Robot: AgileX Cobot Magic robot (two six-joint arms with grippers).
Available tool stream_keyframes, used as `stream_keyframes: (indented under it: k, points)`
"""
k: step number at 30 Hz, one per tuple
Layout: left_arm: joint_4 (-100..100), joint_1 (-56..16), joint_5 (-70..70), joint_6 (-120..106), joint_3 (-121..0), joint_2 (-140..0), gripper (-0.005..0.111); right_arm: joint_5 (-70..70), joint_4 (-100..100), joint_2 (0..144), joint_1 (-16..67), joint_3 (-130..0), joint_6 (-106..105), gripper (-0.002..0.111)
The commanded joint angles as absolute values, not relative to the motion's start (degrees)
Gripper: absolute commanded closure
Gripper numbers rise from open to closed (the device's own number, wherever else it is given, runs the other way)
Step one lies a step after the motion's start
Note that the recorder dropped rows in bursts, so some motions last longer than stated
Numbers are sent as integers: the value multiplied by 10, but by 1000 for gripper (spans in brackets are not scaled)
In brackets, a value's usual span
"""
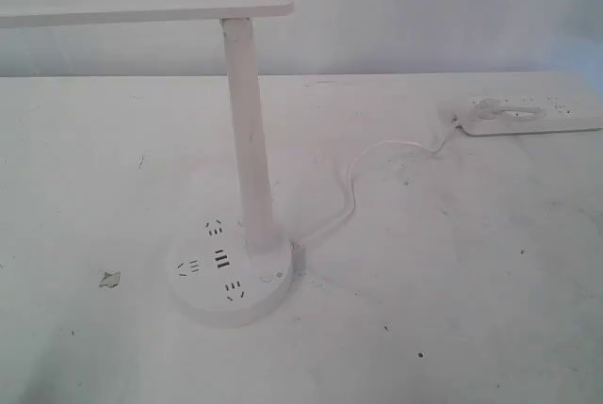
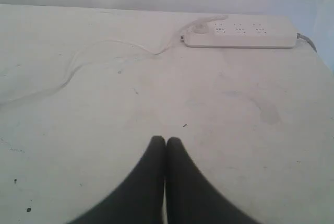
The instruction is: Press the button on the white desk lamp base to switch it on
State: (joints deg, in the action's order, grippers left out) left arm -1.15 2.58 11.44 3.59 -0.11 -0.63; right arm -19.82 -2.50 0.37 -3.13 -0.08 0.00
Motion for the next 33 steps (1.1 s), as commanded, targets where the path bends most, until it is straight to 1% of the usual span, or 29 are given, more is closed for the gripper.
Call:
stream_keyframes:
  k: [1, 2, 3, 4, 5, 6, 7, 10, 12, 15, 17, 19, 20, 23, 25, 27, 28, 29, 30, 31, 32, 33]
  points:
    - [-9, 27, 115, 36, 0, -7, 107, -196, -24, 0, -29, 0, 3, 108]
    - [-9, 27, 115, 36, 0, -7, 107, -183, -24, 0, -29, 0, 0, 108]
    - [-9, 27, 115, 36, 0, -7, 107, -139, -14, 0, -29, 0, 0, 108]
    - [-9, 27, 115, 36, 0, -7, 107, -77, -15, 0, -29, 0, 0, 108]
    - [-9, 27, 115, 36, 0, -7, 107, 36, -16, 0, -29, 0, 0, 108]
    - [-9, 27, 115, 36, 0, -7, 107, 76, -16, 0, -29, 0, 0, 108]
    - [-9, 27, 115, 36, 0, -7, 107, 145, -16, 0, -29, 0, 0, 108]
    - [-9, 27, 115, 36, 0, -7, 107, 246, -16, 0, -29, 0, 0, 108]
    - [-9, 27, 115, 36, 0, -7, 107, 290, -19, 0, -29, 0, 9, 108]
    - [-9, 27, 115, 36, 0, -7, 107, 462, -106, 0, -29, 0, 42, 108]
    - [-9, 27, 115, 36, 0, -7, 107, 524, -131, 0, -29, 0, 72, 108]
    - [-9, 27, 115, 36, 0, -7, 107, 506, -178, 0, -29, -5, 138, 108]
    - [-9, 27, 115, 36, 0, -7, 107, 461, -209, 0, -29, -21, 167, 108]
    - [-9, 27, 115, 36, 0, -7, 107, 320, -293, 36, -29, -83, 140, 108]
    - [-9, 27, 115, 36, 0, -7, 107, 288, -296, 98, -29, -124, 124, 108]
    - [-9, 27, 115, 36, 0, -7, 107, 265, -279, 184, -29, -174, 124, 108]
    - [-9, 27, 115, 36, 0, -7, 107, 204, -265, 267, -29, -224, 124, 108]
    - [-9, 27, 115, 36, 0, -7, 107, 109, -245, 358, -29, -275, 124, 108]
    - [-9, 27, 115, 36, 0, -7, 107, 64, -244, 401, -29, -297, 131, 108]
    - [-9, 27, 115, 36, 0, -7, 107, -54, -245, 476, -29, -332, 159, 108]
    - [-9, 27, 115, 36, 0, -7, 107, -90, -251, 504, -29, -341, 170, 108]
    - [-9, 27, 115, 36, 0, -7, 107, -130, -262, 565, -29, -352, 195, 108]
